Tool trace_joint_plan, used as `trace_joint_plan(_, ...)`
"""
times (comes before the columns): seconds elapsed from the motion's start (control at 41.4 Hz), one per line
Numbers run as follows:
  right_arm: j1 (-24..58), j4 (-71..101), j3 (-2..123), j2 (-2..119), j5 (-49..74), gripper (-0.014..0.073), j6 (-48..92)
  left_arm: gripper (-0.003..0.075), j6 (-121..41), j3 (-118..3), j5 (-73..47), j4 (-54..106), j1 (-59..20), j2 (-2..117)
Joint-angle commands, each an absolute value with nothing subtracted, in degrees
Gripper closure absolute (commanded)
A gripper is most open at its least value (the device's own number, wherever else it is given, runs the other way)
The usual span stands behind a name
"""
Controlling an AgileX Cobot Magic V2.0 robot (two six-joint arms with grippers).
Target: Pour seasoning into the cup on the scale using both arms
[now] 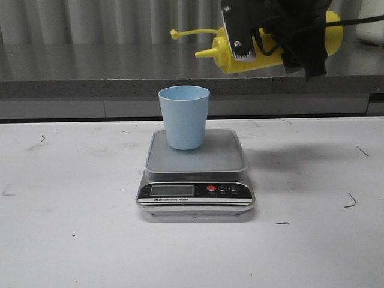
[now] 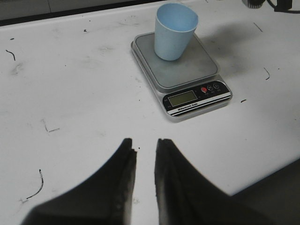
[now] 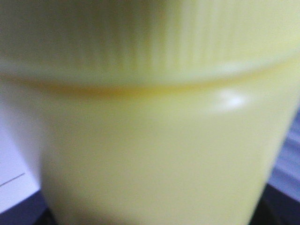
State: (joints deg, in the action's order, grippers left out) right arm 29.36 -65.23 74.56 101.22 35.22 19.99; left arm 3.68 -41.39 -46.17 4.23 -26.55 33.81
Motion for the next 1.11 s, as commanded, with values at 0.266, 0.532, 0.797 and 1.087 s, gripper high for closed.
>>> trace_joint_plan(0.266,30.5,-78.62,76.98,100.54,37.66,0.0235,16.33,0.0608,3.69,-42.99,-42.25,5.0,-26.52,33.91)
trace_joint_plan(0.532,30.5,-78.36,76.98,100.54,37.55,0.0235,10.53,0.0608,3.69,-42.99,-42.25,5.0,-26.52,33.91)
trace_joint_plan(0.797,29.96,-76.42,76.98,99.81,39.07,0.0235,-17.12,0.0608,3.69,-42.99,-42.25,5.0,-26.52,33.91)
trace_joint_plan(1.087,23.6,-61.53,76.33,92.17,32.79,0.0235,-17.96,0.0608,3.69,-42.99,-42.25,5.0,-26.52,33.91)
